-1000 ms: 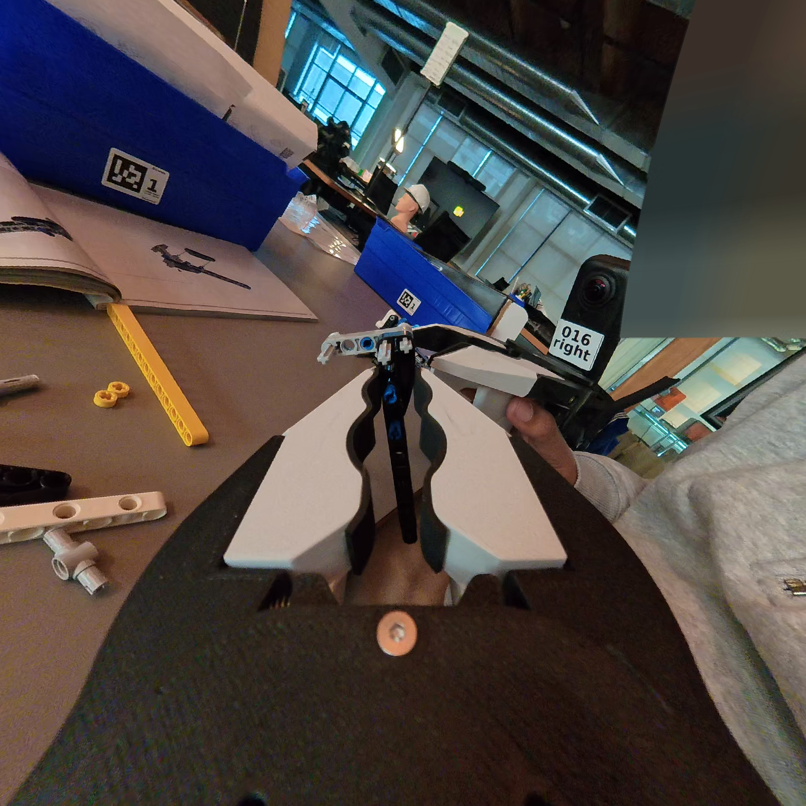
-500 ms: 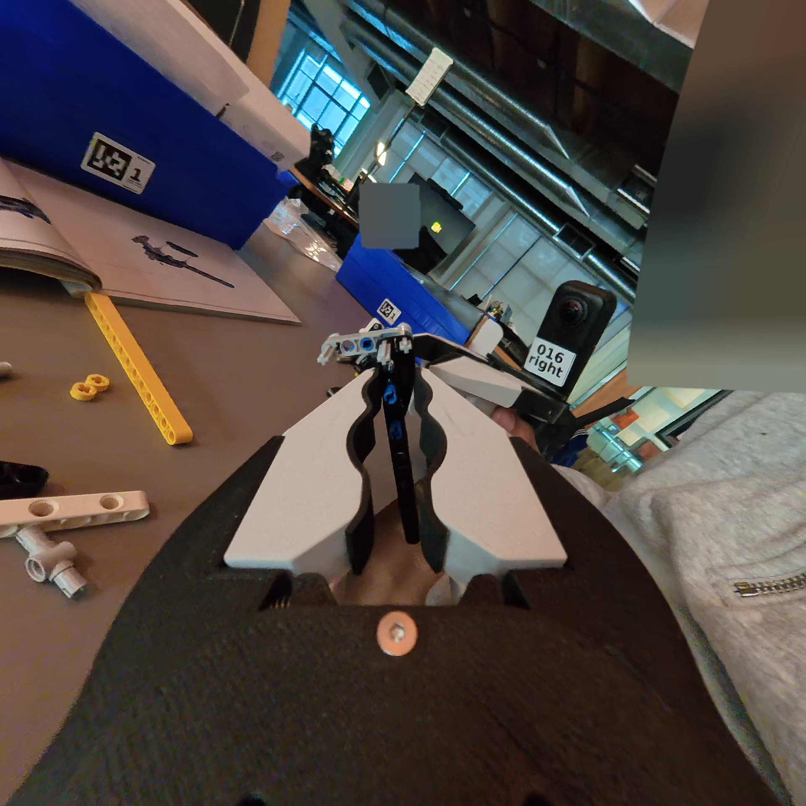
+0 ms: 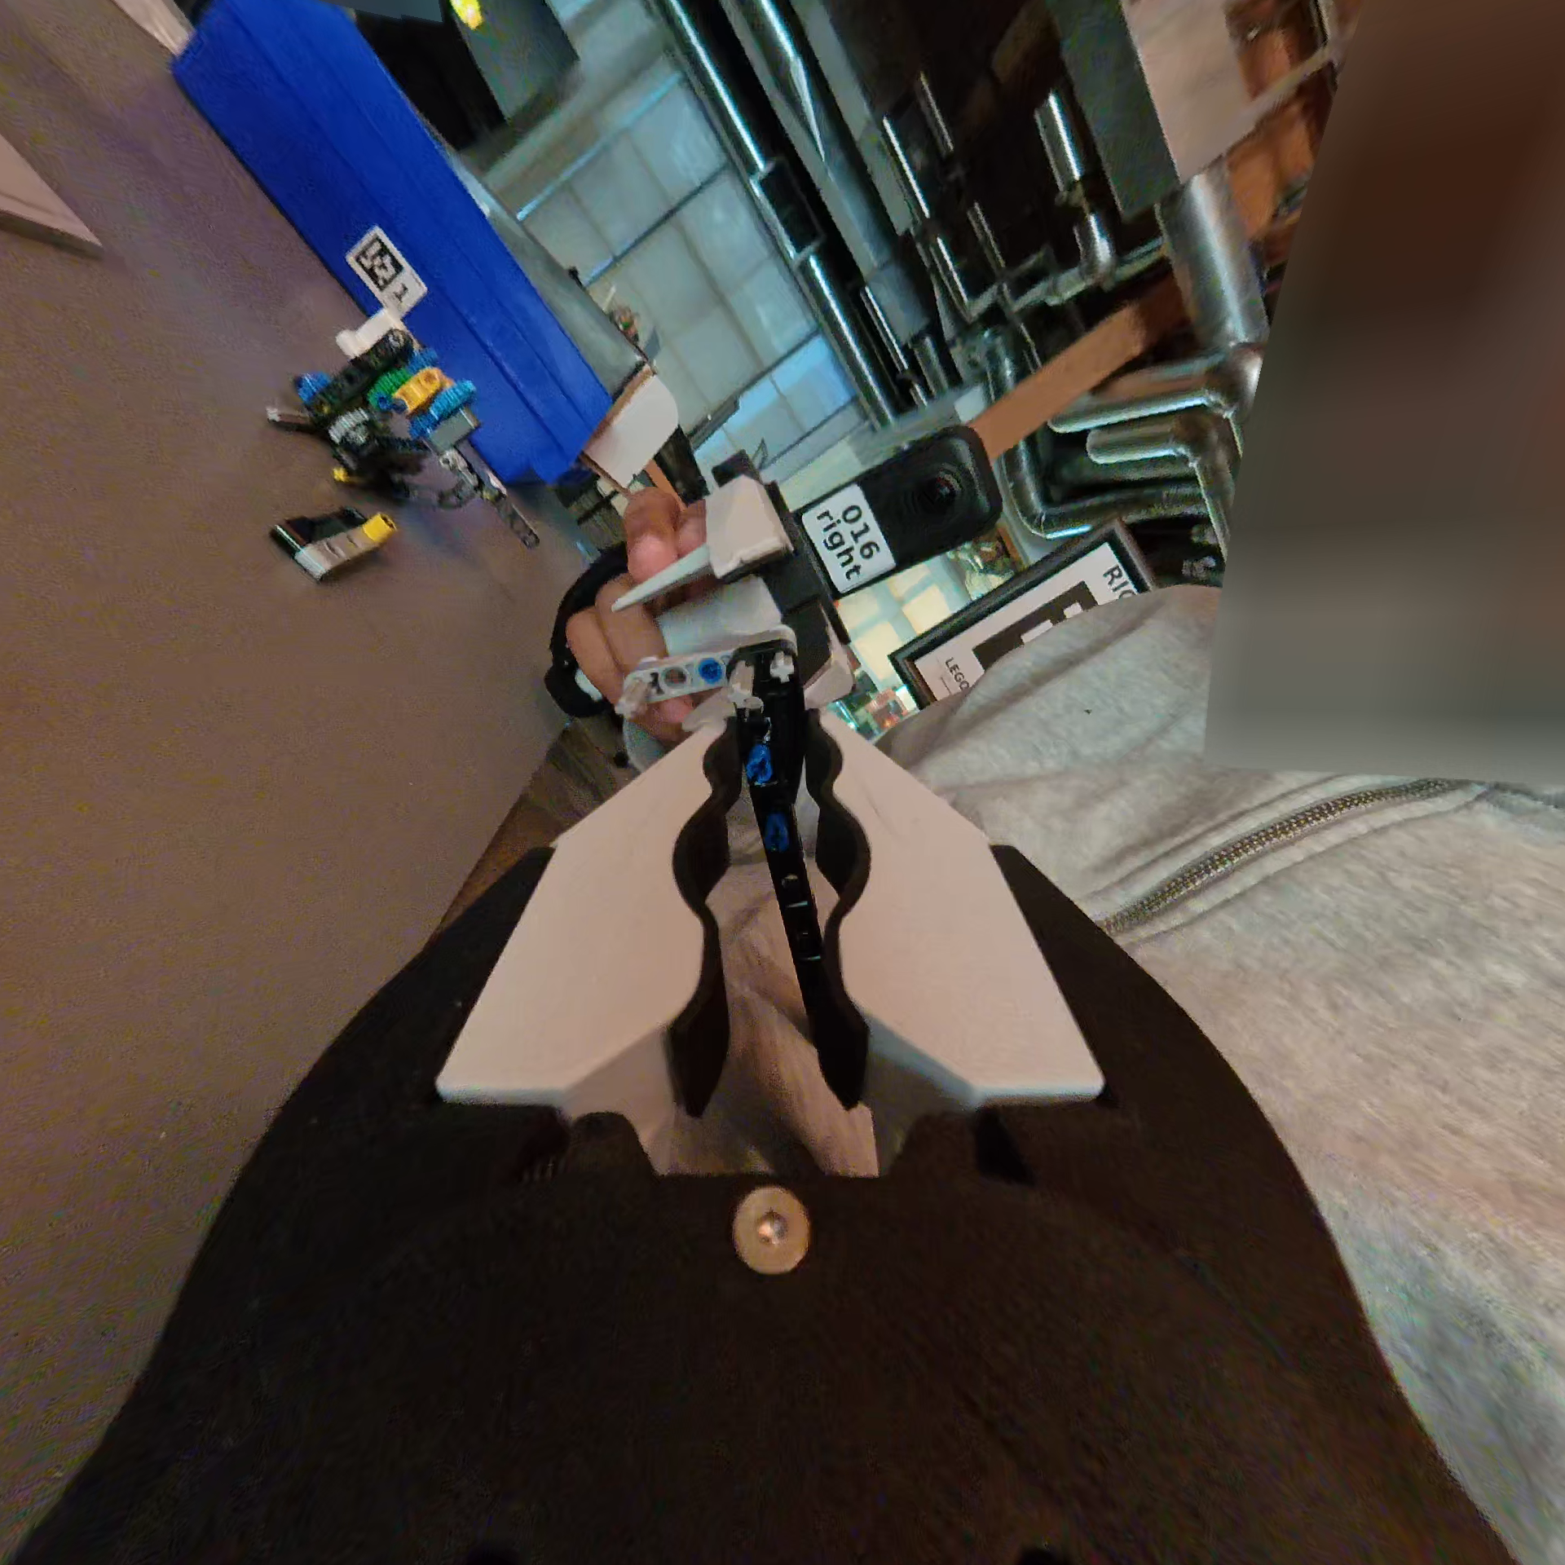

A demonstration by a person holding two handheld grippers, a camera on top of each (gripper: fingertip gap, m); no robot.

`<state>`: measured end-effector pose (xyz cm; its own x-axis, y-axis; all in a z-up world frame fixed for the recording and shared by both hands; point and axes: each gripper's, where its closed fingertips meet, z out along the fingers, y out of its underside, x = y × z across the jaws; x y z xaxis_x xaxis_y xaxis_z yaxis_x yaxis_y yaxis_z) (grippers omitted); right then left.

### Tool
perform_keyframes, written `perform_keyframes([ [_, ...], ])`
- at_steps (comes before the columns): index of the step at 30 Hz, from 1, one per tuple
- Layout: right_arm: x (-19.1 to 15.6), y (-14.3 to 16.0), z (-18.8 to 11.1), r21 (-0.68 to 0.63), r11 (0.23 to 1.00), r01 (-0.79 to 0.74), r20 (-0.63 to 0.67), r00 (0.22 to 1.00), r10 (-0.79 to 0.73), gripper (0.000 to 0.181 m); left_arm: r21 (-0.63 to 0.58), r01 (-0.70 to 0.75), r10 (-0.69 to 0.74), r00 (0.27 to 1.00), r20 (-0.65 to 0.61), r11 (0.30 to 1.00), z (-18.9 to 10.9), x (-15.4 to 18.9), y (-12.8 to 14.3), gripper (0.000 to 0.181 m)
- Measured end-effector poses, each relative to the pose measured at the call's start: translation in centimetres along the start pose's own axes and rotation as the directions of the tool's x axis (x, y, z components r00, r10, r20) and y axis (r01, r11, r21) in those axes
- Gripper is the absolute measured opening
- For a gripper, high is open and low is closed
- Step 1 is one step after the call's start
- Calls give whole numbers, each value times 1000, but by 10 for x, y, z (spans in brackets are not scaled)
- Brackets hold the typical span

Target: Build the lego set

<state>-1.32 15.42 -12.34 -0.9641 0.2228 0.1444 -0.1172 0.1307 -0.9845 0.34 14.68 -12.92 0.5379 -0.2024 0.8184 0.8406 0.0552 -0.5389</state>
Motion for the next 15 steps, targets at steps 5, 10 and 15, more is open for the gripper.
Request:
perform_keyframes([
  [5, -4, 1, 2, -5, 1000, 30, 8, 1000, -30, 26, -27, 51, -52, 998, -39, 998, 2, 2, 6, 10],
  [10, -7, 2, 4, -9, 997, 71, 5, 997, -71, 23, -60, 57, -60, 997, -50, 997, 4, 3, 11, 10],
  [15, -10, 4, 5, -29, 995, 99, 9, 995, -99, 7, -36, 60, -62, 997, -49, 998, 3, 2, 8, 10],
])
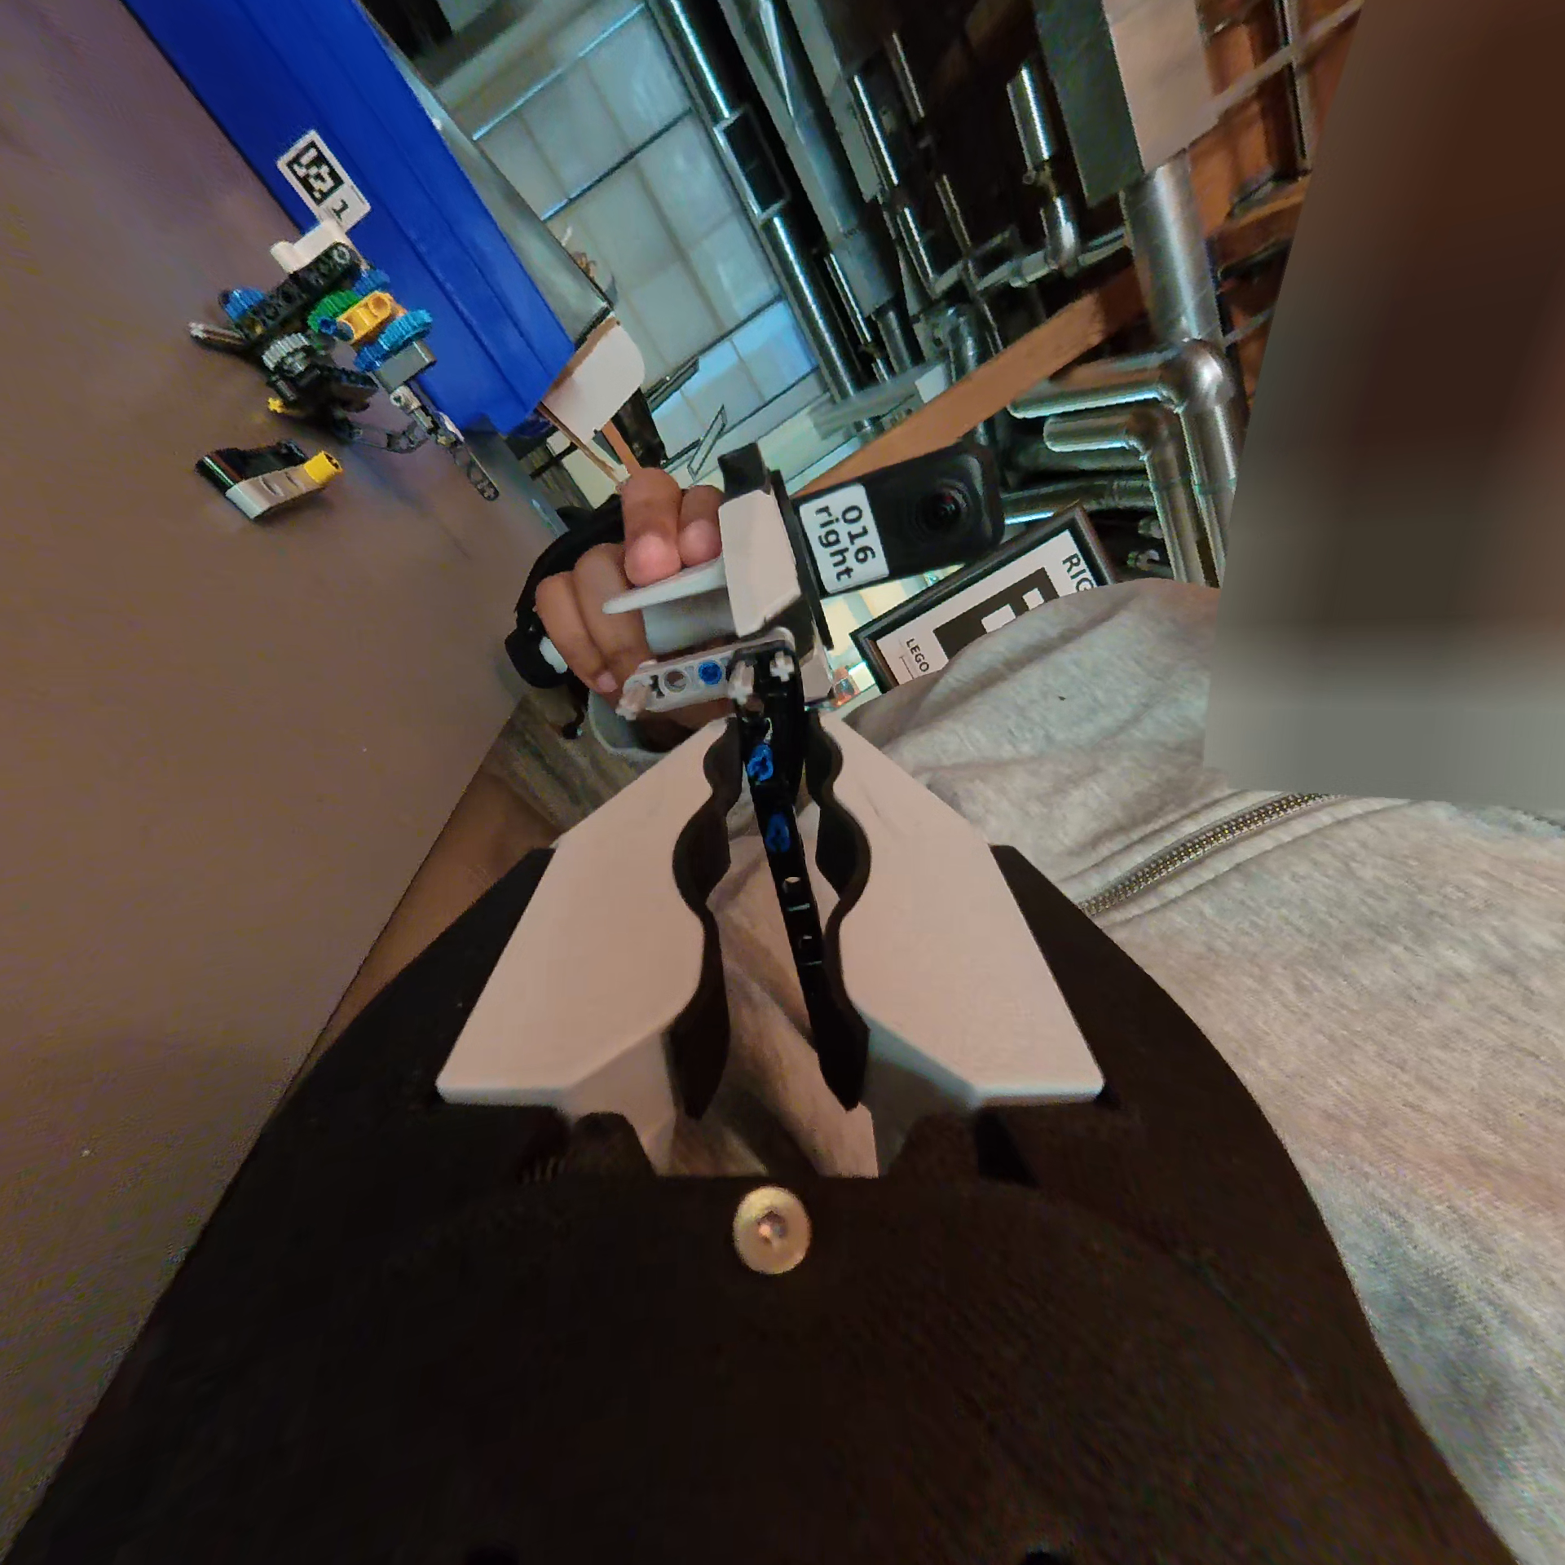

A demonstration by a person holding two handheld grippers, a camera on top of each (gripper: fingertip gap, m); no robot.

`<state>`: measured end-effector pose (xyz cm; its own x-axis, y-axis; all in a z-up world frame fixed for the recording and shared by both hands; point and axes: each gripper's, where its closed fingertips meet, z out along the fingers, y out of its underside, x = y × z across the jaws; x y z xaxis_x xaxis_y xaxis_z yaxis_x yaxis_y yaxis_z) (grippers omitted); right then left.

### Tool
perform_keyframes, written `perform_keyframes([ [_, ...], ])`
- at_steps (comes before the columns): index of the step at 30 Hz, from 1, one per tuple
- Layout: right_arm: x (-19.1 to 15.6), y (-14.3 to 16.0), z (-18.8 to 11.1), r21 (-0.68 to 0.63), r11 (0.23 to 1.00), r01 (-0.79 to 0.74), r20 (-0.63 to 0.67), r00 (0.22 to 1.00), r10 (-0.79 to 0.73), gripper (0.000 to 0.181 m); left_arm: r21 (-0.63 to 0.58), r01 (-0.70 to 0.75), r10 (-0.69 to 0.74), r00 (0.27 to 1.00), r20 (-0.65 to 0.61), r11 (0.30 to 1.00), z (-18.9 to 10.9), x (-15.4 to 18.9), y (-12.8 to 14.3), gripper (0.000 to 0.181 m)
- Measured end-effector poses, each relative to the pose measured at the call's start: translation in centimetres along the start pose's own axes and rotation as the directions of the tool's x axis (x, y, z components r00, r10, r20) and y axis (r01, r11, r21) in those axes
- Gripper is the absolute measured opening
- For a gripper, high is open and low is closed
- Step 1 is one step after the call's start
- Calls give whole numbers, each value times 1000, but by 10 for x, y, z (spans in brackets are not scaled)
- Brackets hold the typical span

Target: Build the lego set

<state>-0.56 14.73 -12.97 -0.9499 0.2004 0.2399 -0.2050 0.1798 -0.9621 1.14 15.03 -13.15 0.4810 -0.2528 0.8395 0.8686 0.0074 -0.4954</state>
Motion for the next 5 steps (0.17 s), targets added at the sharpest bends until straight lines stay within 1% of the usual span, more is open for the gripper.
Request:
perform_keyframes([
  [5, 2, 1, -1, -10, 1000, 15, -12, 1000, -16, 6, 12, -11, 11, 1000, 4, 1000, 1, 0, -2, 10],
])
